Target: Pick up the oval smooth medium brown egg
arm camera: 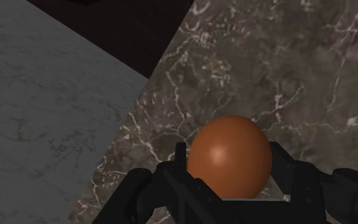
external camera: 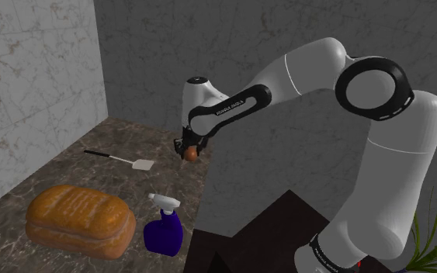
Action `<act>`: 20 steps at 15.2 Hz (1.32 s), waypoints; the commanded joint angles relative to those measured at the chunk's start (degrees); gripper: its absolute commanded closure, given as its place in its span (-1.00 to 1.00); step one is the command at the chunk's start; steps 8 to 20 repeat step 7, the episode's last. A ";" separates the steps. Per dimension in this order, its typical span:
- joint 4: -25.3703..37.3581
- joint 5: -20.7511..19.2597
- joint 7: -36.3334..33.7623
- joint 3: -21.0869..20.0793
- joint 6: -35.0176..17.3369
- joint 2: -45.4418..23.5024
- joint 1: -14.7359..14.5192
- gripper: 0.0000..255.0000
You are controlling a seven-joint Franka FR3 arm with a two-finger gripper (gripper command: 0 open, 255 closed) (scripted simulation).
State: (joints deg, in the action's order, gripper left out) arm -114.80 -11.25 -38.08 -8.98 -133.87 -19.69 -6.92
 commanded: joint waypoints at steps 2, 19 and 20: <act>0.54 0.56 0.59 -0.21 1.97 1.48 0.19 1.00; 1.15 1.09 1.08 -0.41 3.98 2.92 0.31 1.00; 1.15 1.09 1.08 -0.41 3.98 2.92 0.31 1.00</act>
